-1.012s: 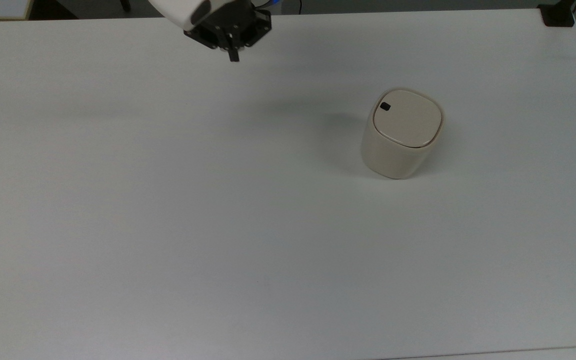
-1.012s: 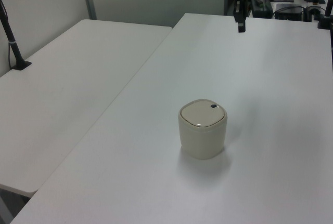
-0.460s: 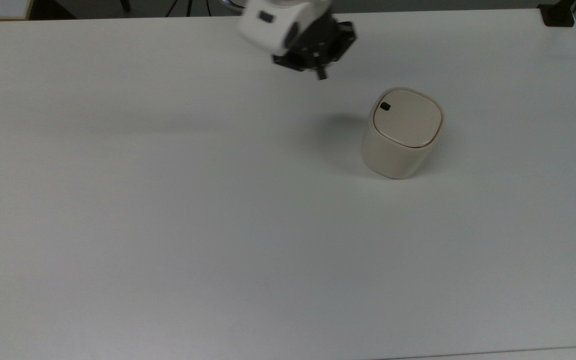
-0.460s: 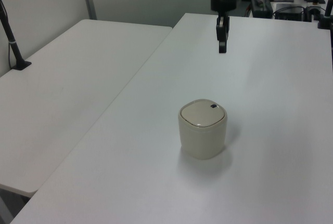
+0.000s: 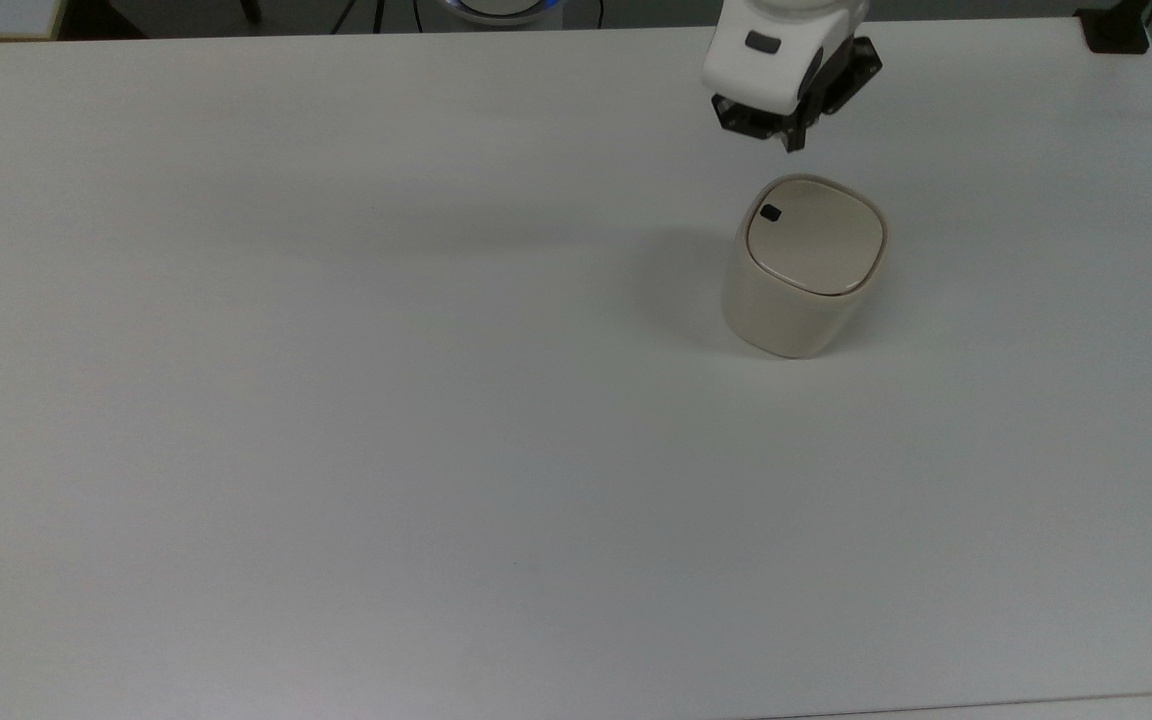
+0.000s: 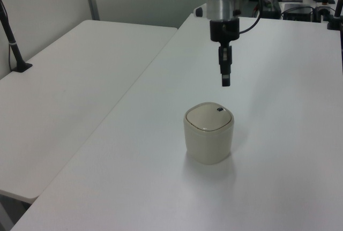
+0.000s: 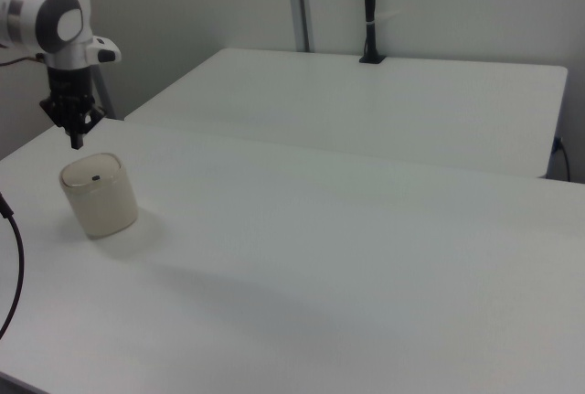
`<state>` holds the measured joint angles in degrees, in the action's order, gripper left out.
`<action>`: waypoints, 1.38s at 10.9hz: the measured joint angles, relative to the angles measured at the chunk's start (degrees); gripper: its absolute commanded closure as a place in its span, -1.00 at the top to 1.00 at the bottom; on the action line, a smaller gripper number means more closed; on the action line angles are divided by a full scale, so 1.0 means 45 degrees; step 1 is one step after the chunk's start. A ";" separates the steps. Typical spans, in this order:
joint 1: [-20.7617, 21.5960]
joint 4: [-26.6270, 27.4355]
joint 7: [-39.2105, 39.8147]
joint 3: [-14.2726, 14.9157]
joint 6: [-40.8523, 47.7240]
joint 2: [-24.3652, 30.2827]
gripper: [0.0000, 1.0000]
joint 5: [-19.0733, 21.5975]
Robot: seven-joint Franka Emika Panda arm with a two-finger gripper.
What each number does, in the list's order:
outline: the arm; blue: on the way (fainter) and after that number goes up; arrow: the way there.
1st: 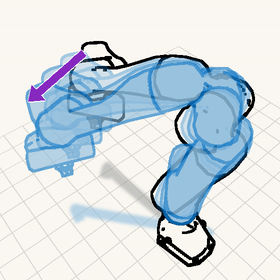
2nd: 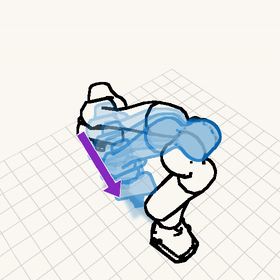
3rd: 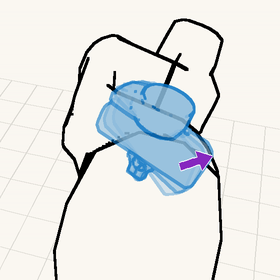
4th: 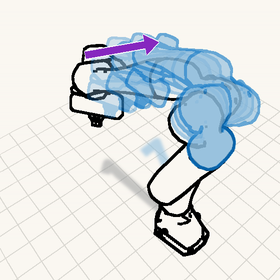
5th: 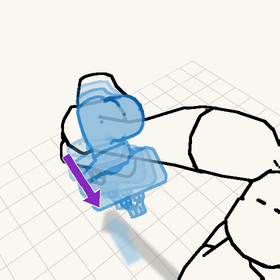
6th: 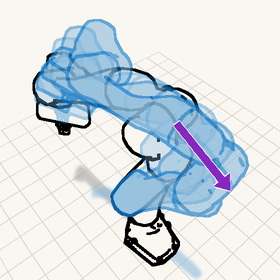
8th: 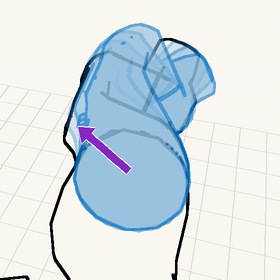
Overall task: Open the trash bin
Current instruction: 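Move the gripper over the cream trash bin's lid hole, then lower the gripper fingers into the lid hole and hook the lid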
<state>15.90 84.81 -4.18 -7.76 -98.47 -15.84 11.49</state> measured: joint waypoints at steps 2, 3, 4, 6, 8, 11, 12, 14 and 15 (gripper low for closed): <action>0.0014 -0.0003 0.0389 0.0033 -0.0311 -0.0404 -1.00 -0.0362; 0.0059 -0.0006 0.0807 0.0032 -0.0538 -0.0521 -1.00 -0.0709; 0.0094 -0.0007 0.1311 0.0031 -0.0809 -0.0570 -1.00 -0.0884; 0.0146 -0.0005 0.2072 0.0032 -0.0904 -0.0697 -1.00 -0.0926; 0.0538 0.0001 0.2259 0.0027 -0.1167 -0.1052 -1.00 -0.1064; 0.1139 -0.0001 0.2165 0.0027 -0.1896 -0.1796 -1.00 -0.1645; 0.1137 -0.0052 0.2165 0.0045 -0.1932 -0.1793 -1.00 -0.1653; 0.1133 -0.0076 0.2162 0.0071 -0.1967 -0.1815 -1.00 -0.1652; 0.1116 -0.0115 0.2161 0.0109 -0.1992 -0.1809 -1.00 -0.1653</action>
<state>20.92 84.29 5.55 -7.27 -107.43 -23.98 4.05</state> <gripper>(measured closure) 0.991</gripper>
